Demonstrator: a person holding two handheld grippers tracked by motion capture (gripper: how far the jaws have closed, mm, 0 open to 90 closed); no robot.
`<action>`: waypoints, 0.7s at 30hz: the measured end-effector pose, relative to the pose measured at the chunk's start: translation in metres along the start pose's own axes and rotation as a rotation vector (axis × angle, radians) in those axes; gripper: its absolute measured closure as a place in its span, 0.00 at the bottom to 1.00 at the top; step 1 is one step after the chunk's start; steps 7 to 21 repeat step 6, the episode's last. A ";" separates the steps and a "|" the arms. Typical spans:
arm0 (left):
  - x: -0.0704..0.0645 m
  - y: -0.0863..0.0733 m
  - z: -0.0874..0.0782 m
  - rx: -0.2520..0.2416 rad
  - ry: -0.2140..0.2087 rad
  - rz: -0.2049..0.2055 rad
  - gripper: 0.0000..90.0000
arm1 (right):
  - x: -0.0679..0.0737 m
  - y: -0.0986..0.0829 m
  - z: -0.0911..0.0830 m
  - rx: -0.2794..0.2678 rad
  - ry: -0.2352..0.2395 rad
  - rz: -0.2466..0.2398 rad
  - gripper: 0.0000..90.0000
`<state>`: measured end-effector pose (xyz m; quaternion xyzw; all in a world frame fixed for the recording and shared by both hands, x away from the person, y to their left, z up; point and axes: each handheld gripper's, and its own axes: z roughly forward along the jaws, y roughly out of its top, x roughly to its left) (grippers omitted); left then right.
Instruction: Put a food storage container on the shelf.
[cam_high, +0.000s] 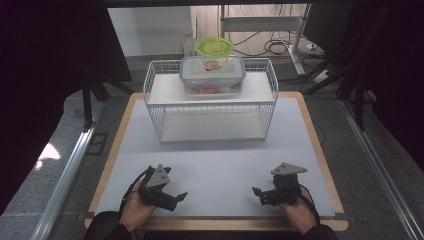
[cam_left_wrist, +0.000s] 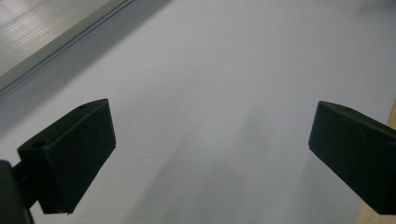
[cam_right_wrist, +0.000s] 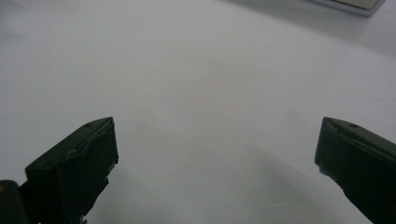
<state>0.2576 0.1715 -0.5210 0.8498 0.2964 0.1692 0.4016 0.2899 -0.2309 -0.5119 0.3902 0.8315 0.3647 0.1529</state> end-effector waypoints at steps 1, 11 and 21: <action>0.000 0.000 0.000 -0.001 0.000 0.000 0.01 | 0.000 0.000 0.001 0.005 0.000 -0.004 0.00; 0.000 0.000 0.000 -0.002 0.003 -0.002 0.01 | -0.001 -0.001 0.002 0.005 -0.001 -0.007 0.00; 0.000 0.000 0.000 -0.002 0.003 -0.002 0.01 | -0.001 -0.001 0.002 0.005 -0.001 -0.007 0.00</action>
